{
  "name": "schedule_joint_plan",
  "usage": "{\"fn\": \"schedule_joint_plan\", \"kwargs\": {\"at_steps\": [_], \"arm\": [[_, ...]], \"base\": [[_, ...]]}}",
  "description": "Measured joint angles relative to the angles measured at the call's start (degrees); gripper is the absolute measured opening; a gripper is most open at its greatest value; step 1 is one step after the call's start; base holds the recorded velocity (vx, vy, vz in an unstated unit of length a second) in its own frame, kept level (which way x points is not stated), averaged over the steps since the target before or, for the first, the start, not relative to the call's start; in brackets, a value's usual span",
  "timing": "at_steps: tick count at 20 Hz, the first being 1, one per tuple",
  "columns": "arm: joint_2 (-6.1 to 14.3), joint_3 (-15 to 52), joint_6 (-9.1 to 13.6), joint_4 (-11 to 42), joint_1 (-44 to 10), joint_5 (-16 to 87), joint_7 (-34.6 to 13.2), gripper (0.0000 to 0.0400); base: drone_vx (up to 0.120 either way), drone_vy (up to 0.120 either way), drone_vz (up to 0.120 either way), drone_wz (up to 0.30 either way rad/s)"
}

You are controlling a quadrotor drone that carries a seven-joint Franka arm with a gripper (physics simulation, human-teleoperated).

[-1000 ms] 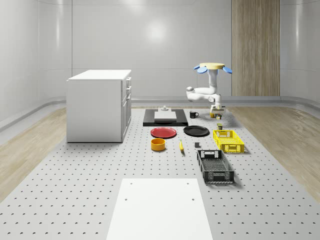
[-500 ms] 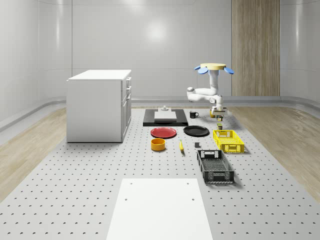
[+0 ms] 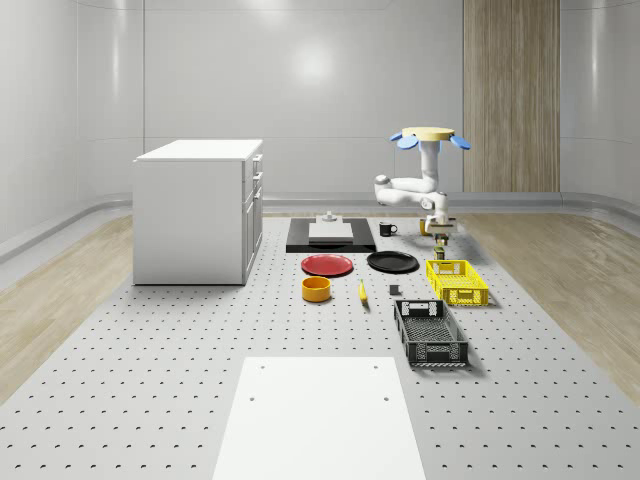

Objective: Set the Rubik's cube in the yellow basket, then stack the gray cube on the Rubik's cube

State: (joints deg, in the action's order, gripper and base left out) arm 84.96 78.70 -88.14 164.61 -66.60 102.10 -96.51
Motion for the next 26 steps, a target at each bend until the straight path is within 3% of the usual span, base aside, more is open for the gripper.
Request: {"fn": "schedule_joint_plan", "kwargs": {"at_steps": [26], "arm": [[2.1, 0.3, -2.0, -0.1, -0.4, -0.9, -0.4, 0.0325]], "base": [[0.12, 0.0, 0.0, 0.0]]}}
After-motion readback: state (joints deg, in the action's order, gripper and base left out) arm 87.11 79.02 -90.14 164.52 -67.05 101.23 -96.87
